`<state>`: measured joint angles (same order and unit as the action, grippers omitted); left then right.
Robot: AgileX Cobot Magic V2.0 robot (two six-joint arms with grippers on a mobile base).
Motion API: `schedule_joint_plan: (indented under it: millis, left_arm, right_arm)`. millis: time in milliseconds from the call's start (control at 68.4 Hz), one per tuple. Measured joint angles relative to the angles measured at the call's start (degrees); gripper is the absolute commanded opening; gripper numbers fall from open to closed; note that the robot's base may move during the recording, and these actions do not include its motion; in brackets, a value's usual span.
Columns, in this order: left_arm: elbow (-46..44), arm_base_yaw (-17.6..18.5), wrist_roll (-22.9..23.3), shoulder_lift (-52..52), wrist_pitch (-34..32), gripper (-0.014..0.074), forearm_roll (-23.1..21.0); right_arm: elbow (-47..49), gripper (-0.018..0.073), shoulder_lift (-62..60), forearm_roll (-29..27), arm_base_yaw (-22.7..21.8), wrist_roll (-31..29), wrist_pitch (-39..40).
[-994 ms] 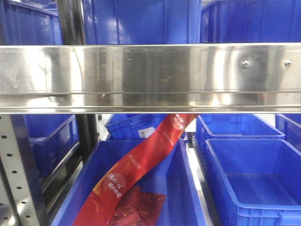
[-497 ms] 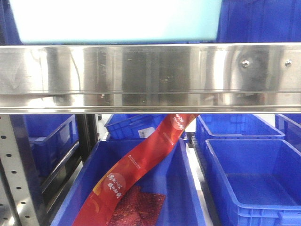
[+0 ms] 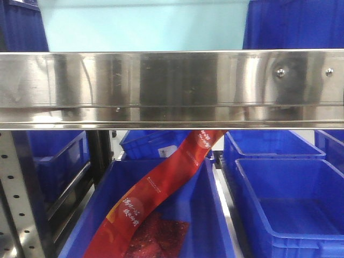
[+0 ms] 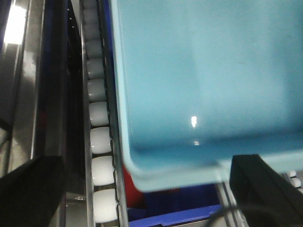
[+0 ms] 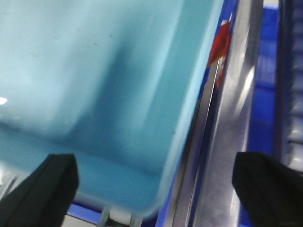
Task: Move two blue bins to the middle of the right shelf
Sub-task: 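Lower the stacked light-blue bins onto the shelf rollers with both grippers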
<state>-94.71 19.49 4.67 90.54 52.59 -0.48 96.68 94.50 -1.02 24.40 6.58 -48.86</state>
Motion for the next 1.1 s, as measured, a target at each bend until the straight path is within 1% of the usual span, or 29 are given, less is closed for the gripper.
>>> schedule_joint_plan:
  millis: [44,102,146,161,249,292,336,380,512,643,775,907,1097]
  left_arm:
    - [0.0,0.0,-0.1,-1.6,0.6,0.0593,0.0]
    - [0.0,0.0,-0.1,-3.7,1.3,0.0559,0.0]
    - [0.0,0.0,-0.1,-5.5,1.8,0.0512,0.0]
    - [0.0,0.0,-0.1,-6.0,2.0,0.0479,0.0]
    - [0.4,0.0,-0.1,-9.4,2.4,0.0298,0.5]
    - [1.4,0.0,-0.1,-11.6,2.4,0.0156,0.8]
    - [2.9,0.0,-0.1,-13.5,2.2,0.0029,1.0]
    - [5.0,0.0,-0.1,-15.5,1.4,-0.0107,1.1]
    - [14.3,0.0,-0.1,-21.7,-3.0,-0.0111,1.3]
    - [25.8,0.0,-0.1,-27.9,-9.6,-0.0111,1.3]
    - [38.7,0.0,-0.1,-35.1,-17.8,-0.0111,1.3]
    - [48.7,0.0,-0.1,-42.3,-24.7,-0.0111,1.3]
    - [59.1,0.0,-0.1,-52.4,-33.1,-0.0111,1.3]
  right_arm:
    - [0.0,0.0499,-1.4,0.0,0.0,0.0,0.0]
    - [0.0,0.0419,-3.6,0.0,0.0,-0.1,0.0]
    - [0.0,0.0341,-5.3,0.0,0.0,-0.1,0.0]
    - [0.0,0.0295,-6.1,0.0,-0.1,-0.1,0.0]
    - [0.1,0.0082,-9.2,0.0,-0.3,-0.1,-1.0]
    - [0.1,-0.0060,-11.1,0.0,-0.7,-0.1,-2.0]
    - [-0.2,-0.0166,-12.6,0.1,-1.0,-0.1,-2.6]
    - [-1.2,-0.0160,-14.5,0.4,-1.4,-0.1,-2.9]
    - [-8.2,-0.0160,-19.6,3.6,-1.6,-0.1,-2.2]
    - [-18.5,-0.0160,-25.5,5.8,-1.9,-0.1,1.1]
    - [-30.9,-0.0160,-33.6,6.4,-1.9,-0.1,8.4]
    - [-42.5,-0.0160,-41.9,6.6,-1.9,-0.1,16.2]
    - [-57.1,-0.0160,-53.2,7.2,-1.9,-0.1,26.0]
